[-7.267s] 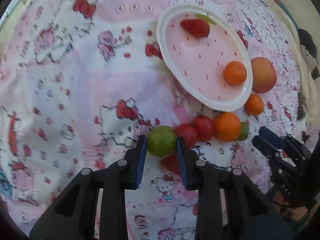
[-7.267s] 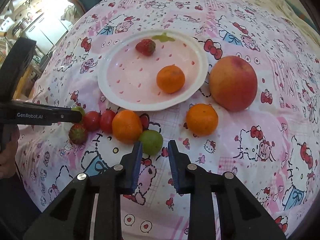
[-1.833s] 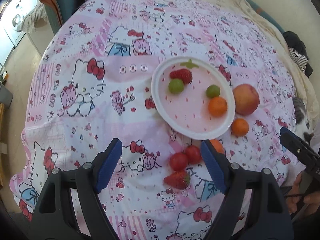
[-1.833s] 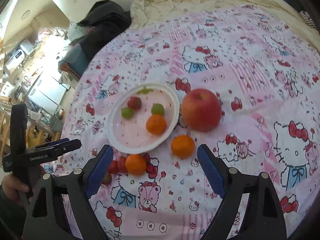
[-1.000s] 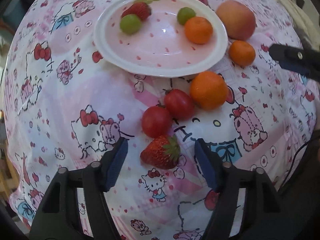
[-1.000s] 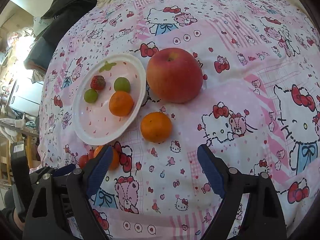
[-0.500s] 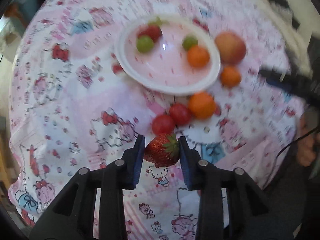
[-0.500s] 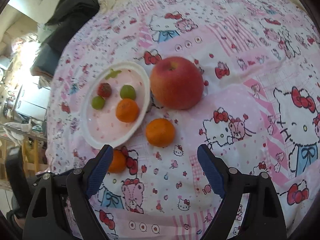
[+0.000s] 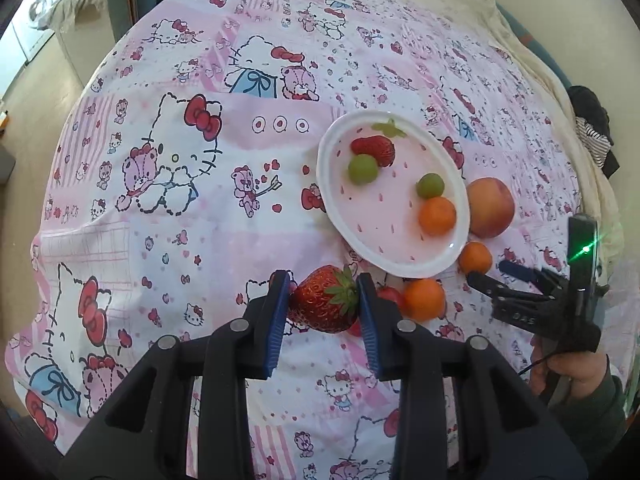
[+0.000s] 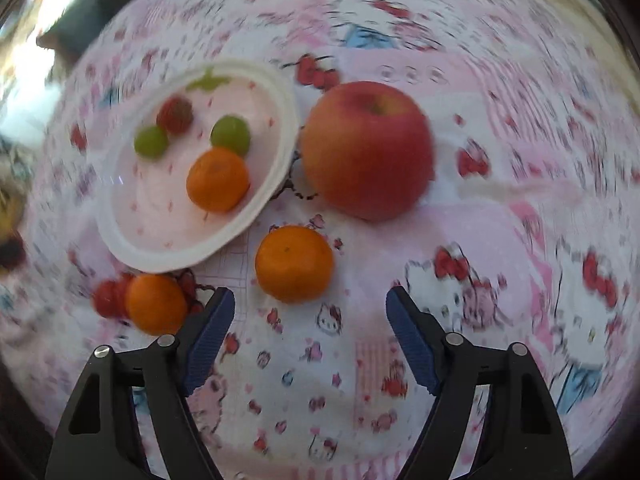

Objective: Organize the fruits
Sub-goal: 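Lift the strawberry with the left tool while the right tool grasps a mandarin, then lower the strawberry and mandarin onto the white plate and open both tools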

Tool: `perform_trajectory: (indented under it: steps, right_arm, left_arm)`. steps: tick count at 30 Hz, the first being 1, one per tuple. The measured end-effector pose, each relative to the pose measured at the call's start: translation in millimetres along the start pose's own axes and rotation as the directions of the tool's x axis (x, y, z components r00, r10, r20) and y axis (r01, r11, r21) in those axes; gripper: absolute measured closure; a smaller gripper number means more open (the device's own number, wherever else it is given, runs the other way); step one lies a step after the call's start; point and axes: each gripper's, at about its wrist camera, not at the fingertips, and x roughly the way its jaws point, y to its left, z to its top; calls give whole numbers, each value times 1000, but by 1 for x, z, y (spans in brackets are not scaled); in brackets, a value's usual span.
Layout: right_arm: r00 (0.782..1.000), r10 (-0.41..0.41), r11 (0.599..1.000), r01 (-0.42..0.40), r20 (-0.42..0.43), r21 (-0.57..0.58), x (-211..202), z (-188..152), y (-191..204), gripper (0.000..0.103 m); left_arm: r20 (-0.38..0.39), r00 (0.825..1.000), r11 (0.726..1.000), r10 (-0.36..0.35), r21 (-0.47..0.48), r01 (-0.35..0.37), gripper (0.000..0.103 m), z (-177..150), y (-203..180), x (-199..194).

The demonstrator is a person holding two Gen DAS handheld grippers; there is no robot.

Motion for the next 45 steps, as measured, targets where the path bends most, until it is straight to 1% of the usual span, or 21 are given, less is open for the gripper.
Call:
perform_trajectory:
  steps: [2,4,6,7,8,9,10,12,15,19,21,22,25,26,30,31,35,39,41,42,45]
  right_arm:
    - [999,-33,997,34,7,-63,8,4,10,30]
    - [999,-41,994,41,7,-104,15,8,17,39]
    - [999,-48,992,48,7,-120,19,9,21,40]
    - [999,-51,991,52,6,-122,20,9,22,45]
    - [999,-49,991,49,2,-128,21,8,22,47]
    - [998,-63,989,63,3,-135,21,8,23,57]
    - [997,-81,987,81,10,-141,20,8,23,57]
    - [998,-55,990,56,10,-132,15,7,19,57]
    - [999,-48,994,50,22,-96,5,2,12,57]
    - [998,-22,996,27,53,-89,-11,-9,13,57]
    - [998,5,997,-1,56,-81,-18,-15,14,57]
    - [998,19,997,-15,53,-79,-20,-17,15,57]
    - [998,39,996,-35,47,-86,-25,-21,26,57]
    - [997,52,995,-47,50,-87,-28,-22,27,57]
    - [992,96,993,-90,77,-83,-40,-25,30,57]
    - [990,110,991,-103,84,-79,-42,-21,31,57]
    - [976,170,984,-162,138,-68,-56,-15,31,57]
    - [951,229,973,-224,206,-49,-75,-7,30,57]
    - [937,255,967,-251,239,-49,-83,0,30,57]
    - [933,262,965,-256,247,-54,-86,4,31,57]
    - [922,270,963,-256,276,-85,-94,19,36,57]
  left_arm:
    - [-3,1000,1000,5,1,-5,73,0,-1,3]
    - [-6,1000,1000,11,7,-11,73,-1,-1,4]
    - [-6,1000,1000,18,13,-18,73,-2,-2,5]
    - [-5,1000,1000,21,18,-21,73,-3,-3,6]
    - [-8,1000,1000,20,23,-20,73,-4,-5,6]
    - [-10,1000,1000,16,27,-15,73,-4,-6,7]
    - [-11,1000,999,13,31,-12,73,-4,-8,8]
    - [-8,1000,999,23,45,-23,73,-4,-11,10]
    - [2,999,998,40,54,-41,73,-3,-15,12]
    - [28,997,993,66,92,-68,73,-5,-20,12]
    - [38,996,991,80,105,-83,73,-8,-20,13]
    - [35,996,992,80,99,-83,73,-10,-18,14]
    - [12,999,997,49,55,-50,73,-13,-9,16]
    - [13,999,998,50,49,-51,73,-14,-8,16]
    - [57,996,996,73,37,-76,73,-12,-5,10]
    - [68,995,997,74,30,-76,73,-11,-4,9]
    - [126,989,997,74,14,-77,73,-6,-7,-2]
    - [193,980,998,49,23,-55,73,7,-17,-22]
    - [225,974,999,21,26,-28,73,15,-23,-32]
    - [240,971,999,7,33,-15,73,19,-27,-37]
    - [259,966,998,7,55,-22,73,35,-38,-43]
